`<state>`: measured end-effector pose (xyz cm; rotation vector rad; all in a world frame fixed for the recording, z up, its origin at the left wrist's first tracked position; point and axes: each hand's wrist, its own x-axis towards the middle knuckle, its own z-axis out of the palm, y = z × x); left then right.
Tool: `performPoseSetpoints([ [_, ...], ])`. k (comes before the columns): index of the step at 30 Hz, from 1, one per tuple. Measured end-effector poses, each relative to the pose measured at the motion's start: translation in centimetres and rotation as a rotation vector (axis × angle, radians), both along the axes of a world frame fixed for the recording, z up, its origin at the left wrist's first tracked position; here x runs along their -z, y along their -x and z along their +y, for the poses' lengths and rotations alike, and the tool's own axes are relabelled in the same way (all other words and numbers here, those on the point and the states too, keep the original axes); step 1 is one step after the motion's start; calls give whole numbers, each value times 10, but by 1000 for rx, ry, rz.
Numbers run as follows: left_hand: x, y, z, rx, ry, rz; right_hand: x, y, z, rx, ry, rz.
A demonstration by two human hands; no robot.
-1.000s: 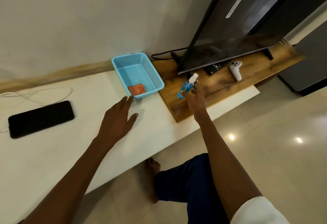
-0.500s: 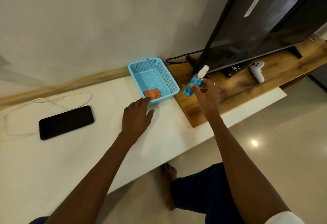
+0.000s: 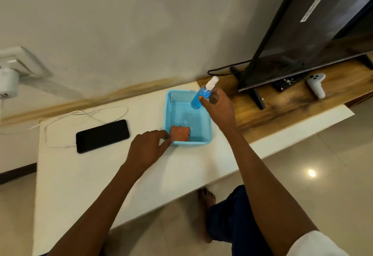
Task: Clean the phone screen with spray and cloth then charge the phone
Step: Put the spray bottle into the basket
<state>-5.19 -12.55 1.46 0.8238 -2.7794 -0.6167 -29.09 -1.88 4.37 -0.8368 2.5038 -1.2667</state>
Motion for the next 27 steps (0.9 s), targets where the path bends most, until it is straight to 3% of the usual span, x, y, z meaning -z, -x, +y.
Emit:
performPoseSetpoints([
  [5,0,-35,-16,-107,-85,40,8,-7,-16,-47,-114,14],
  [10,1,-48,-33,-336,-330,203,8,-19,-21,-146,-97,32],
  [15,0,-48,-46,-582,-622,339,12,-24,-27,-225,-210,76],
  [27,3,-32,-61,-783,-748,504,25,-4,-4,-374,-248,80],
])
